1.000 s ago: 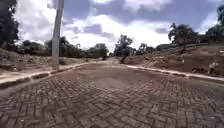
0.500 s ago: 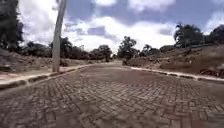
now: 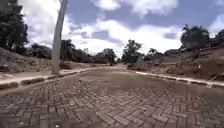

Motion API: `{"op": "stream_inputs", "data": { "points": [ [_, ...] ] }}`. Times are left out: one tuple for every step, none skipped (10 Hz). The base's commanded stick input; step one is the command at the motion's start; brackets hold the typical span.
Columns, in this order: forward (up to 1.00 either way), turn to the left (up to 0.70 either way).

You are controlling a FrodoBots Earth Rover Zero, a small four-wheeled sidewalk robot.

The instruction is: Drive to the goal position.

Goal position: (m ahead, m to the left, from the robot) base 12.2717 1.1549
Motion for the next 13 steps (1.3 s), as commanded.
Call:
{"op": "stream_inputs", "data": {
  "points": [
    [1.0,0.0],
    [1.0,0.0],
    [1.0,0.0],
    [1.0,0.0],
    [1.0,0.0],
    [1.0,0.0],
    [1.0,0.0],
    [1.0,0.0],
    [1.0,0.0],
    [1.0,0.0],
    [1.0,0.0],
    [1.0,0.0],
    [1.0,0.0]
  ]
}}
